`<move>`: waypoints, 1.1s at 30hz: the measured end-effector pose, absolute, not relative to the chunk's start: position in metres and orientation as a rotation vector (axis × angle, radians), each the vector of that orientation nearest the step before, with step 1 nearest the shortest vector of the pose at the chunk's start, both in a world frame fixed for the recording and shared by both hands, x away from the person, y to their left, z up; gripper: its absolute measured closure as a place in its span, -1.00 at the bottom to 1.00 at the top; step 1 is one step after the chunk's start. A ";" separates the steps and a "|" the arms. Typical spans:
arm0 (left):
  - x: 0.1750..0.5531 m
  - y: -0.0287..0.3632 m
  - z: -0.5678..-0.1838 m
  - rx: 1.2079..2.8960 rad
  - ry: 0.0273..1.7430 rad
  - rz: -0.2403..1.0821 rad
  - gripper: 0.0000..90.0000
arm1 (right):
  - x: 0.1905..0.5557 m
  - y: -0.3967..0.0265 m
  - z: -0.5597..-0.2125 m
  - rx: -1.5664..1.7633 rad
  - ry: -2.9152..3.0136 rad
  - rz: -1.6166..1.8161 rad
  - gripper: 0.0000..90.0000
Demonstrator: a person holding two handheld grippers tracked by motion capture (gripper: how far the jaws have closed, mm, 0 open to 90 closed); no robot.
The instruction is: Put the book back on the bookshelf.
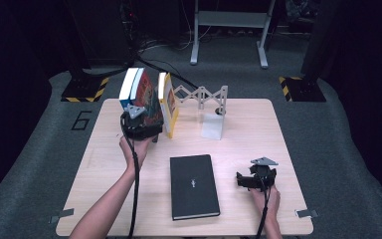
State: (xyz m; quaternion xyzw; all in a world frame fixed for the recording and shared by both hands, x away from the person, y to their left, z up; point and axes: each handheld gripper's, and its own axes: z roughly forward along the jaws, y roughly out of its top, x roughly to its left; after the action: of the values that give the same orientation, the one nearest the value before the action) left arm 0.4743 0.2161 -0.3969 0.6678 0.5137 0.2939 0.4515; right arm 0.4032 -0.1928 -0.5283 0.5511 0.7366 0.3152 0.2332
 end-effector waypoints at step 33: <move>0.408 0.215 -0.512 1.974 1.274 0.504 -0.75 | 0.364 -0.150 -0.495 1.340 2.287 1.122 -0.81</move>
State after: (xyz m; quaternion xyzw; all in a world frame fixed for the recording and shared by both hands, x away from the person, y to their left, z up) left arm 0.4080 0.2150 -0.5121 0.7661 0.4944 0.1956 0.3612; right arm 0.3638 -0.1503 -0.4950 0.4616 0.7877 0.3863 0.1310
